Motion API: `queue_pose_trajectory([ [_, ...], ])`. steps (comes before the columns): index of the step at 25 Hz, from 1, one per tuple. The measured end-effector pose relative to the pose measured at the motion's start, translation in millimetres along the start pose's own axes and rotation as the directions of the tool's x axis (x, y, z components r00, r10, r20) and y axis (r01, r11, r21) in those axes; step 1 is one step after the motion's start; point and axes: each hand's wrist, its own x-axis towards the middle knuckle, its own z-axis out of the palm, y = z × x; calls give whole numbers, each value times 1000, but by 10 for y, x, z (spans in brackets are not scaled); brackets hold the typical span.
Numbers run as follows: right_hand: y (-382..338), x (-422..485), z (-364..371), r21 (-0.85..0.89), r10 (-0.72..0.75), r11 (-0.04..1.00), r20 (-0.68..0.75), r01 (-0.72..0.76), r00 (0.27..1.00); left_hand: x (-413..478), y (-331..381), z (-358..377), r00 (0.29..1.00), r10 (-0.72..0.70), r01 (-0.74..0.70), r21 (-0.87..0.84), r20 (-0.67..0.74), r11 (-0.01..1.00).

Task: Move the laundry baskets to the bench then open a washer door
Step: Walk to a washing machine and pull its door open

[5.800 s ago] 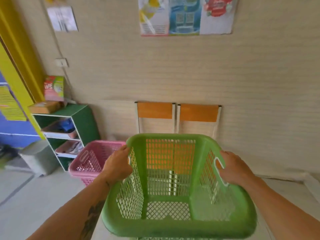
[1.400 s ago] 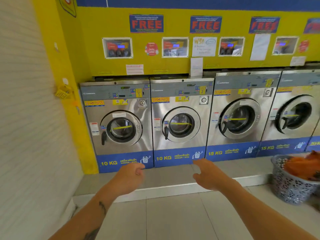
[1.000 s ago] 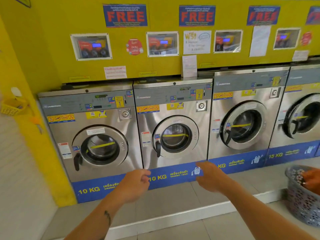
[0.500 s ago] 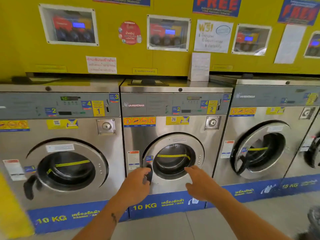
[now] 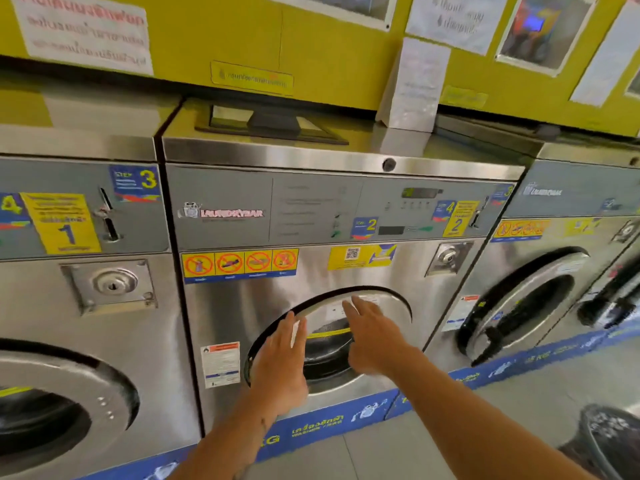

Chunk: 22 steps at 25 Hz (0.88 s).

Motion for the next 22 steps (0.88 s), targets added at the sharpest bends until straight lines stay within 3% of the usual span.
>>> queue_pose_trajectory([
  [5, 38, 384, 216, -70, -26, 997, -34, 24, 999, 121, -195, 218, 997, 39, -43, -58, -66, 997],
  [10, 128, 338, 375, -17, -39, 999, -131, 37, 991, 122, -260, 176, 982, 45, -85, -218, -181, 972],
  [14, 287, 60, 393, 10, -104, 994, -156, 107, 982, -151, -39, 238, 957, 49, -124, -250, -286, 960],
  [22, 1130, -1052, 472, 188, -161, 963, -182, 195, 970, -902, 908, 484, 904, 358, -407, -212, -234, 889],
])
